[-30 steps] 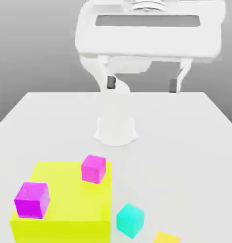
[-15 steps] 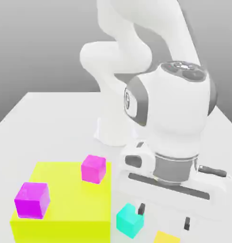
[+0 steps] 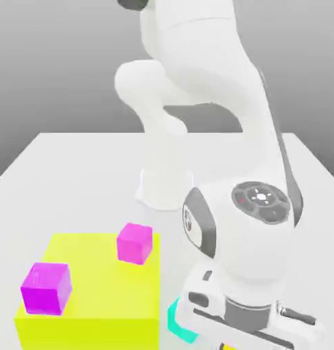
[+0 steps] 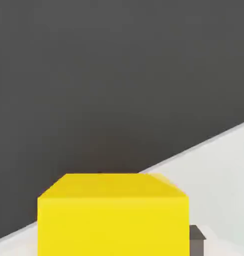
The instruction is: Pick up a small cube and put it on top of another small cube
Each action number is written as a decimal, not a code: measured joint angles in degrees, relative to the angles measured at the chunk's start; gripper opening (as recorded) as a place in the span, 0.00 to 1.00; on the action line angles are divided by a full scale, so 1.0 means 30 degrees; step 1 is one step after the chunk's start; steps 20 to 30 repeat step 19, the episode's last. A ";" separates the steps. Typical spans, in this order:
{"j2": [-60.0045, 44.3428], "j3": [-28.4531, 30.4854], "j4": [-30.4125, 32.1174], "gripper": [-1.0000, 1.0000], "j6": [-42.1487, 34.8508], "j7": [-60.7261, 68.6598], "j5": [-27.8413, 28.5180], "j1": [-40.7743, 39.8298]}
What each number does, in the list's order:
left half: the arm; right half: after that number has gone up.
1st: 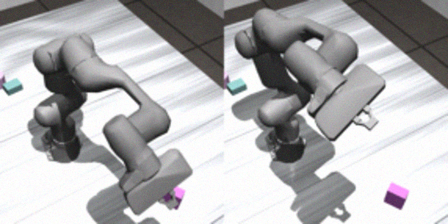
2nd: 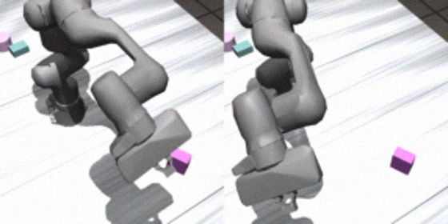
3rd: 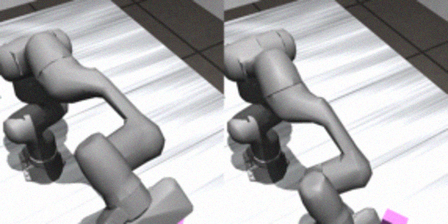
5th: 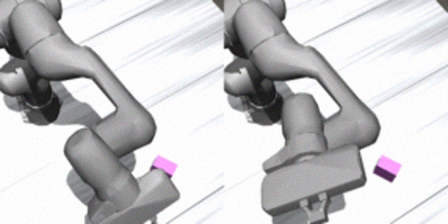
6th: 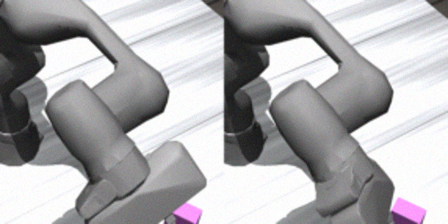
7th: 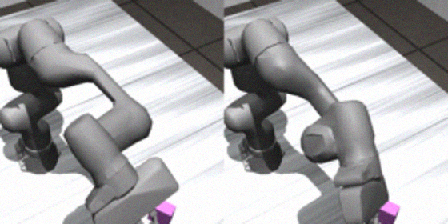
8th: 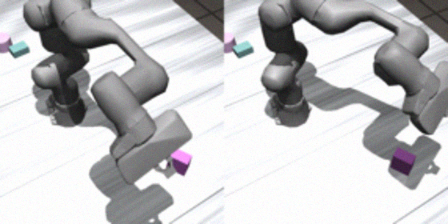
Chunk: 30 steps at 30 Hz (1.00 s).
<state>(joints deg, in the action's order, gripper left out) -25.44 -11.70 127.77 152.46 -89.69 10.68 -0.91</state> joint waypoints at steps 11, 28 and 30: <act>0.7165 0.3791 0.0763 0.00 -0.6213 -0.1097 -0.3067 -0.5480; 0.6729 0.3896 0.1668 1.00 -0.4784 -0.1442 -0.3605 -0.6663; 0.6729 0.3896 0.1668 1.00 -0.4784 -0.1442 -0.3605 -0.6663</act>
